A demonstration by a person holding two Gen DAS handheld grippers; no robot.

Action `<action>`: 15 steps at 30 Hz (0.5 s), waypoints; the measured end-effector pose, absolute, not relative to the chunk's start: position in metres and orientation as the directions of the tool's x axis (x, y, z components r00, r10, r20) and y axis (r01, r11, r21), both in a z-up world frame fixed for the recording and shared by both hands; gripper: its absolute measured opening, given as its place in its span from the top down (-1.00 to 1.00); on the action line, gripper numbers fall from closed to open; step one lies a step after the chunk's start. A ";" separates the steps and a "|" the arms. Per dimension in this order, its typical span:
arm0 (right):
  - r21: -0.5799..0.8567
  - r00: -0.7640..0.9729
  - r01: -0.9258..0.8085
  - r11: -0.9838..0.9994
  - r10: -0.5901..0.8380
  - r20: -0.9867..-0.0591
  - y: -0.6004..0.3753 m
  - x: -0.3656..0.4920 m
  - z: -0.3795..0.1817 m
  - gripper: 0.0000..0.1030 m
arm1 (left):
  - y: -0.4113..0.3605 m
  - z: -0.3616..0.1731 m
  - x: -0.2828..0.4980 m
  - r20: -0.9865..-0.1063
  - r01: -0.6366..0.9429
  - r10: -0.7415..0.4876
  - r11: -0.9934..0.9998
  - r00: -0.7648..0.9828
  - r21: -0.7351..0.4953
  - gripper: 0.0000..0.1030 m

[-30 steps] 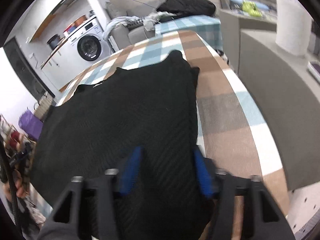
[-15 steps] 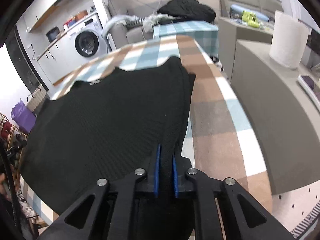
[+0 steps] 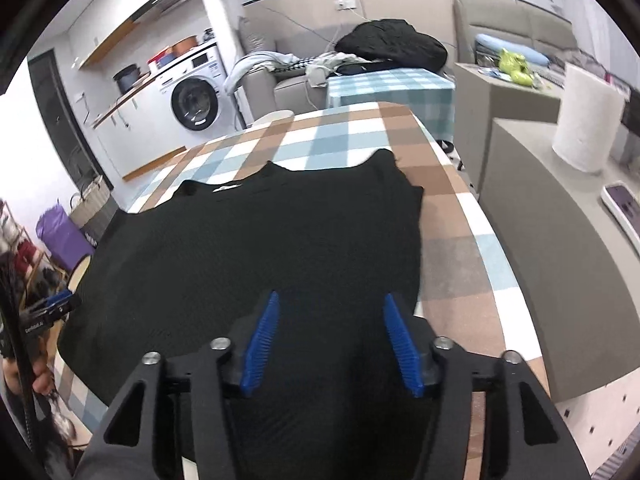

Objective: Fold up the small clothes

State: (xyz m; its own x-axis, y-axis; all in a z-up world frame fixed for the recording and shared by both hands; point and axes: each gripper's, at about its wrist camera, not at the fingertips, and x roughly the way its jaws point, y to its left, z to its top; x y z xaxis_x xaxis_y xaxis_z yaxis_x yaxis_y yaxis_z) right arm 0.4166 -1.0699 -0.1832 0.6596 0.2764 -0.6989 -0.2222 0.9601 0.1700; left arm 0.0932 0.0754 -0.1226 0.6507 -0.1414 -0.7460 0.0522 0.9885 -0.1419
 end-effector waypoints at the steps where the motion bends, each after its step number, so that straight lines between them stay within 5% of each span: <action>1: 0.158 0.655 -0.236 0.959 0.277 -0.703 -1.065 0.415 -0.183 -0.24 | 0.071 -0.124 0.093 -0.748 0.060 -0.148 0.988 0.647 -0.144 -0.47; 8: 0.120 0.622 -0.344 0.931 0.321 -0.714 -1.030 0.405 -0.185 -0.59 | 0.040 -0.127 0.088 -0.754 0.126 -0.189 0.982 0.629 -0.140 -0.47; 15: 0.090 0.546 -0.446 0.890 0.351 -0.761 -0.980 0.404 -0.215 -0.60 | 0.003 -0.142 0.086 -0.785 0.214 -0.211 0.971 0.583 -0.102 -0.48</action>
State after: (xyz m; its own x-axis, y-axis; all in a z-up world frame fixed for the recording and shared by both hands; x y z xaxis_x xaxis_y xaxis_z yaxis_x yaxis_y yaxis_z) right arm 0.4037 -0.9803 -0.2152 0.5459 0.3509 -0.7608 -0.4463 0.8903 0.0903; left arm 0.0858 0.0033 -0.1418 0.5827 -0.2107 -0.7849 0.2144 0.9715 -0.1016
